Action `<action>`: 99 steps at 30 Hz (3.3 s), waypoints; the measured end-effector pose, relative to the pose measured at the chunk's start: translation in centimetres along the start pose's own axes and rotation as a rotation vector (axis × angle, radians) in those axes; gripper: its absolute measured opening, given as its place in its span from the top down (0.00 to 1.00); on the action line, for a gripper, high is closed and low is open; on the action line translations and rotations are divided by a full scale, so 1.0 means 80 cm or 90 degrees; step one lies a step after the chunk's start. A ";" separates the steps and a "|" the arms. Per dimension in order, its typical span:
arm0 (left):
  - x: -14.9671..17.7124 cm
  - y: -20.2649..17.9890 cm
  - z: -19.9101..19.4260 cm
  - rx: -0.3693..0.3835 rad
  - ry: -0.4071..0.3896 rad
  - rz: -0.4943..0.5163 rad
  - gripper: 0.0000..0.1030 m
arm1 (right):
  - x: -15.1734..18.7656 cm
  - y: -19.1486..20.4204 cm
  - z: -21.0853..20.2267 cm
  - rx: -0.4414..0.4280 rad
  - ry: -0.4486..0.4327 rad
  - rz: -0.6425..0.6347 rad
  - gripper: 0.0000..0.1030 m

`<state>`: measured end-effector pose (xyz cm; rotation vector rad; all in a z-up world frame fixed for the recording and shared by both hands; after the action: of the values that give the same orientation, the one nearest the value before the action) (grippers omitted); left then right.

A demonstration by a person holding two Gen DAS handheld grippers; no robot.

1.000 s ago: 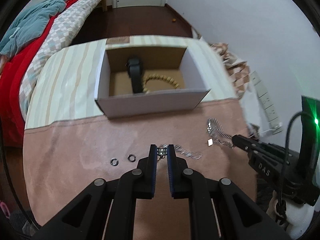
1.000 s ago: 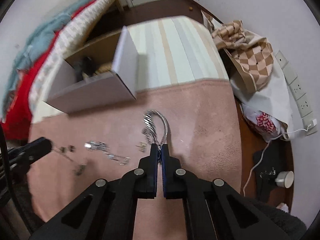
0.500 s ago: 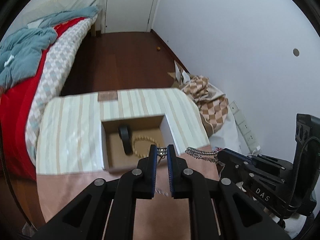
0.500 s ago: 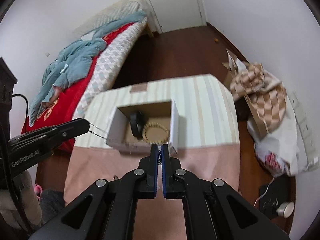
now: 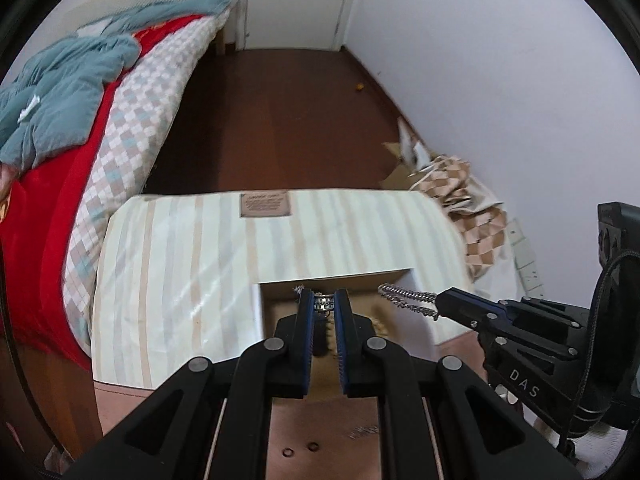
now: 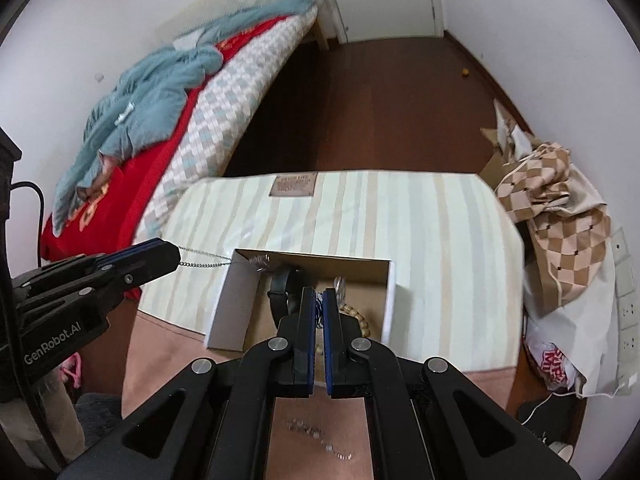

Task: Organize jewelry
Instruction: 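Lower the necklace and chain bracelet into the white box with both grippers, then withdraw both open grippers back over the table, then grasp a black ear stud with the left gripper while the right grasps the charm bracelet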

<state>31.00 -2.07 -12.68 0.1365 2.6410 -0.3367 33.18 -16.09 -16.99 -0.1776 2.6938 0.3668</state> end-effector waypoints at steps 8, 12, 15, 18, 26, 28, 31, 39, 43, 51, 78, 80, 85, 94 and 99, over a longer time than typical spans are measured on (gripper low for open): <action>-0.004 0.038 0.063 -0.018 0.072 -0.030 0.91 | -0.026 -0.010 0.074 0.031 0.054 -0.012 0.97; -0.006 0.046 0.073 -0.040 0.089 -0.044 0.89 | -0.033 -0.013 0.087 0.046 0.067 -0.021 0.96; -0.008 0.045 0.072 -0.056 0.084 -0.042 0.89 | -0.031 -0.019 0.098 0.059 0.102 -0.009 0.96; -0.009 0.046 0.065 -0.077 0.066 -0.036 0.84 | -0.026 -0.026 0.095 0.075 0.095 -0.010 0.67; 0.012 0.055 0.039 -0.135 0.010 -0.025 0.26 | 0.010 -0.038 0.067 0.127 0.078 -0.004 0.22; 0.026 0.055 0.040 -0.138 0.011 -0.026 0.14 | 0.023 -0.041 0.066 0.135 0.082 0.005 0.10; 0.048 0.055 0.045 -0.143 0.025 -0.029 0.00 | 0.049 -0.041 0.070 0.149 0.093 0.007 0.05; 0.091 0.055 0.036 -0.168 0.027 -0.041 0.00 | 0.084 -0.031 0.061 0.177 0.078 0.007 0.00; 0.099 0.052 0.015 -0.180 0.003 -0.035 0.00 | 0.088 -0.025 0.044 0.179 0.062 0.008 0.00; 0.114 0.048 -0.035 -0.202 -0.042 -0.036 0.00 | 0.098 -0.001 -0.011 0.183 0.009 0.003 0.00; 0.202 0.076 -0.093 -0.286 -0.088 -0.068 0.00 | 0.198 0.000 -0.079 0.092 -0.049 0.088 0.00; 0.219 0.090 -0.068 -0.305 -0.056 -0.076 0.00 | 0.212 -0.006 -0.048 0.086 -0.035 0.093 0.02; 0.248 0.121 -0.015 -0.339 0.011 -0.077 0.00 | 0.235 0.006 0.031 0.068 0.006 0.046 0.26; 0.262 0.128 0.027 -0.323 0.056 -0.060 0.00 | 0.251 0.034 0.104 0.128 0.026 -0.052 0.51; 0.262 0.104 0.047 -0.268 0.067 -0.040 0.01 | 0.257 0.027 0.100 0.132 0.015 -0.041 0.96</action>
<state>15.43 5.78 -27.43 -0.0683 2.7567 0.2163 17.25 -13.22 -32.08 -0.2087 2.7193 0.0657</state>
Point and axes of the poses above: each gripper's, at about its wrist camera, not at the fingertips, and z roughly the way its jaws point, y to its left, x to its underside, the point moved 5 cm from there along z, roughly the way its jaws point, and after that the axes turned 2 degrees about x, right-handed, at the moved point
